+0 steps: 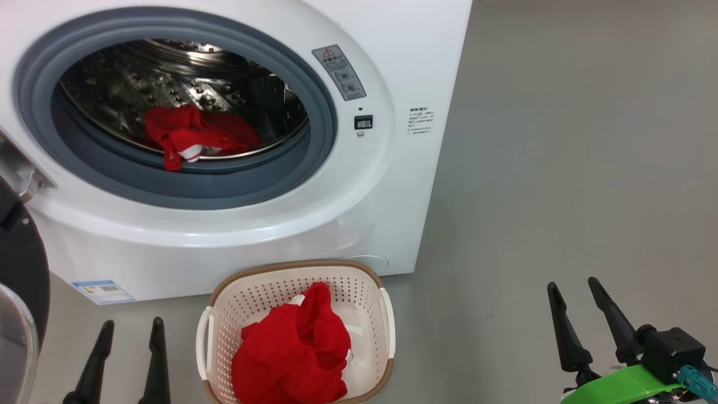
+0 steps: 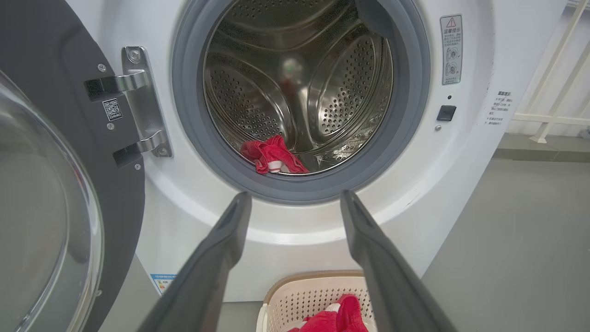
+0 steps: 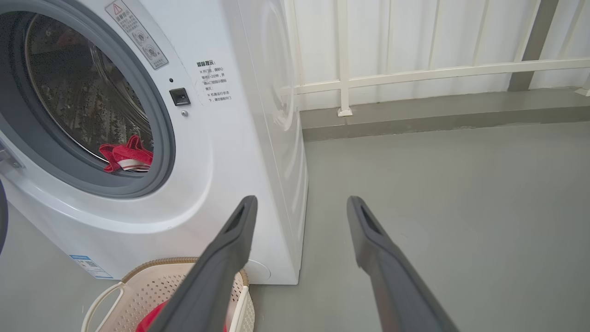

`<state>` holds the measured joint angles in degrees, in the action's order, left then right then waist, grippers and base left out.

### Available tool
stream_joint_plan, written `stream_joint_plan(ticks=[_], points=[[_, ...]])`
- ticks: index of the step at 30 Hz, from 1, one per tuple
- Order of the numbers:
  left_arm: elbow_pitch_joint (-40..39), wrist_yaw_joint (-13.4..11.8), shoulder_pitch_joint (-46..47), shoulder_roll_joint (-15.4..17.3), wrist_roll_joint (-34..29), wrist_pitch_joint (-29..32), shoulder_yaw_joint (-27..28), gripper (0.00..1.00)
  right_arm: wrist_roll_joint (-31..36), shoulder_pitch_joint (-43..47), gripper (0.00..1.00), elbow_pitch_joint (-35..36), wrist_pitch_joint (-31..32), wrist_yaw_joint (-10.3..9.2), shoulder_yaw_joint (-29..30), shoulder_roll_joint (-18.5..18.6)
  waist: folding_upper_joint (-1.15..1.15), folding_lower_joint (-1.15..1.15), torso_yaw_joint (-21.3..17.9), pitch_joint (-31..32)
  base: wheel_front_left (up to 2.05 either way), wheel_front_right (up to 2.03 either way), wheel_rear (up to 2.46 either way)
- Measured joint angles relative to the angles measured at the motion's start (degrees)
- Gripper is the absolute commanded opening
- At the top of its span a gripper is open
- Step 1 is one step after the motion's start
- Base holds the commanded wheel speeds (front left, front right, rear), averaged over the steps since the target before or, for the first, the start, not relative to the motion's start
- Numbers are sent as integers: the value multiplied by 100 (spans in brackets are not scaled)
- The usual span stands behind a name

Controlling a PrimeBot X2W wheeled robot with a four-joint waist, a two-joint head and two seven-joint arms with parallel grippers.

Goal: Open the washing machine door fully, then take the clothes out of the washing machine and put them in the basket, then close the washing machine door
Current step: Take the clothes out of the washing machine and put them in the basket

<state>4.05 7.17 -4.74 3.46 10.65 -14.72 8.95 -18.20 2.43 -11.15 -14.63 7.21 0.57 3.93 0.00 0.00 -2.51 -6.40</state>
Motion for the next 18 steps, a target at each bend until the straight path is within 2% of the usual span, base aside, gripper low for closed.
stream_joint_plan(ticks=[18], points=[[94, 0, 27, -33, -85, 0, -94, 100, 0, -3, 100, 21, 0, 0, 19, -34, 0, 0, 2, -159, 0, 0, 0]])
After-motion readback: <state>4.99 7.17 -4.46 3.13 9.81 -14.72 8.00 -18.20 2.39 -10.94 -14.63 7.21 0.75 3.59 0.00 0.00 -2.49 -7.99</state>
